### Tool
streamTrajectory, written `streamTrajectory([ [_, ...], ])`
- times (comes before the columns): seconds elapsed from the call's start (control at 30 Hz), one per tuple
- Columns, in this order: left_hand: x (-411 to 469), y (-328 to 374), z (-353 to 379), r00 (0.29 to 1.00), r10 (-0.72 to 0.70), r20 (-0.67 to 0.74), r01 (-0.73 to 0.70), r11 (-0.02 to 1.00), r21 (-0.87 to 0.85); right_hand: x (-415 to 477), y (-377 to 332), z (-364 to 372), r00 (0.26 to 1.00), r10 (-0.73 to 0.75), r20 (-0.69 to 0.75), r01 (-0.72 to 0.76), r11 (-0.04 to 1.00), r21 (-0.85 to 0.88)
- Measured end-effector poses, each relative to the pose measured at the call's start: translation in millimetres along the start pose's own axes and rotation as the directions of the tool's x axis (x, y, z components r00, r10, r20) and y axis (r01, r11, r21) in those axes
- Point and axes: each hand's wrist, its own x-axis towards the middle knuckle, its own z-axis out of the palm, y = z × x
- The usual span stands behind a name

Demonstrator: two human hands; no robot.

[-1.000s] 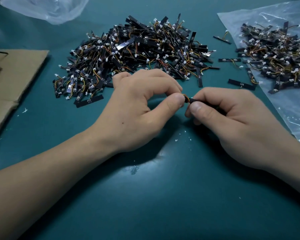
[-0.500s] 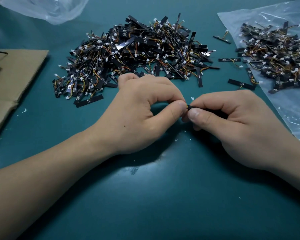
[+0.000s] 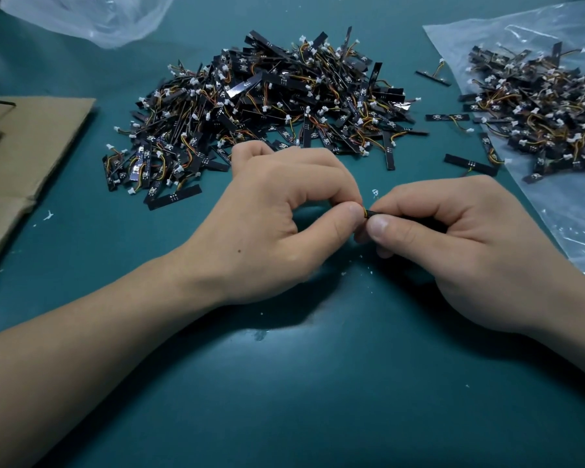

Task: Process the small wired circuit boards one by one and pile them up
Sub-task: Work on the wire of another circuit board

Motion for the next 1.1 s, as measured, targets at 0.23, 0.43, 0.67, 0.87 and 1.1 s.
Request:
streamTrajectory([
  [0.23, 0.9, 1.3, -0.5, 1.000, -0.003, -0.005, 0.003, 1.000, 0.015, 0.2, 2.0, -1.1, 1.000, 0.003, 0.000, -0.003, 1.000, -0.014],
  [0.43, 2.2, 3.9, -1.0, 0.999, 0.040, 0.022, -0.040, 0.999, 0.001, 0.0, 1.4, -4.5, 0.998, -0.016, 0.061, 0.015, 1.000, 0.016],
  [0.67, 0.2, 1.0, -4.1, 0.997, 0.067, 0.048, -0.064, 0.996, -0.068, 0.9, -2.8, -4.8, 0.967, -0.124, 0.223, 0.127, 0.992, -0.001],
  [0.87, 1.6, -5.6, -0.7, 0.985, 0.021, -0.172, -0.046, 0.989, -0.138, -5.3, 3.1, -3.8, 0.978, -0.204, -0.034, 0.207, 0.973, 0.103],
  [1.1, 6.8, -10.8, 4.2, 0.939, -0.202, -0.278, 0.185, 0.979, -0.086, -4.4, -3.3, 15.5, 0.989, -0.150, -0.015, 0.150, 0.988, -0.027],
])
